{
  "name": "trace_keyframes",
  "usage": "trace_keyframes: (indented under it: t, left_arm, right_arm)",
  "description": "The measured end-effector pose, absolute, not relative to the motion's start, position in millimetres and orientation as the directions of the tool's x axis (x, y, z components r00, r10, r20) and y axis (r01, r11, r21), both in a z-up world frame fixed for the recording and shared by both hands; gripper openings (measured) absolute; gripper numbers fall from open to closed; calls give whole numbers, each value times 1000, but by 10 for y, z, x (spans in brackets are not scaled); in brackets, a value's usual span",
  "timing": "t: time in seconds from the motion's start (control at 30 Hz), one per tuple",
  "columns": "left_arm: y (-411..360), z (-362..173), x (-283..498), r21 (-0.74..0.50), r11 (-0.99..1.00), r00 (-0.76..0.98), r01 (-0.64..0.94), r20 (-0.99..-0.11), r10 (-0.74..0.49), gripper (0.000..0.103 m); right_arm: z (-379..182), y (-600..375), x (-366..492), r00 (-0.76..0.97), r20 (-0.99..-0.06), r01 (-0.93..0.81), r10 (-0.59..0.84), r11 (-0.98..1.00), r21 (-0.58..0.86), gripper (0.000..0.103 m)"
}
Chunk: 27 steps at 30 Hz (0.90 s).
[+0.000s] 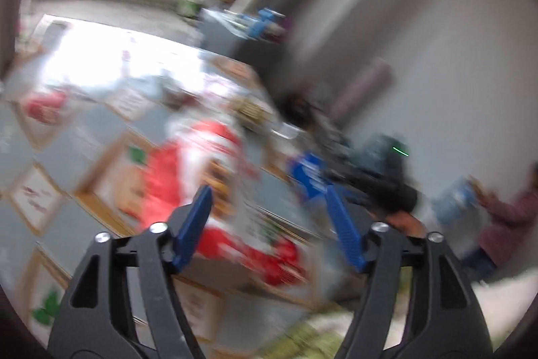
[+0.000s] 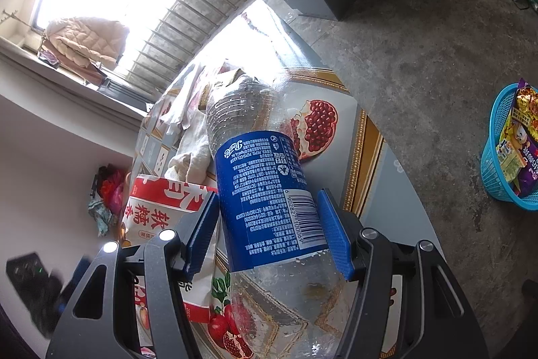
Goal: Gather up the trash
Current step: 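Lift the paper bag with the left tool while the right tool holds the bottle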
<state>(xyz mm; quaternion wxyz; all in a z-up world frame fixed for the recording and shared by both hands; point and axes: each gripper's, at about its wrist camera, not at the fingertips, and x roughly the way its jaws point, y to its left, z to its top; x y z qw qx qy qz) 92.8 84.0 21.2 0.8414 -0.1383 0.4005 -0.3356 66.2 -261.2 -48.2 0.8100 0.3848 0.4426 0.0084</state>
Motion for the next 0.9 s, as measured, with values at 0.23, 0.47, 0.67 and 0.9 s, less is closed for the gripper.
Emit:
trace_keyframes:
  t: [0.23,0.47,0.67,0.9]
  left_arm:
    - [715,-31,1283,-461,786,415,411,-673,-612,73]
    - [621,-238,1224,-524,758,297,389,-707,-641,73]
    - [641,-254,1001,-585,708,217,396,-690,-691,73]
    - [660,-194,893,-583,708,227,400,-685,-692,73]
  right_arm:
    - [-480,-2608,666,607,-710,325,358,703,632,59]
    - [-483,-2604,664,608,-710,326,356,704,631,59]
    - [-474,-2575,665,611,-705,320,359,702,636,59]
    - [-478,-2560,672,607,-707,320,363,702,636,59]
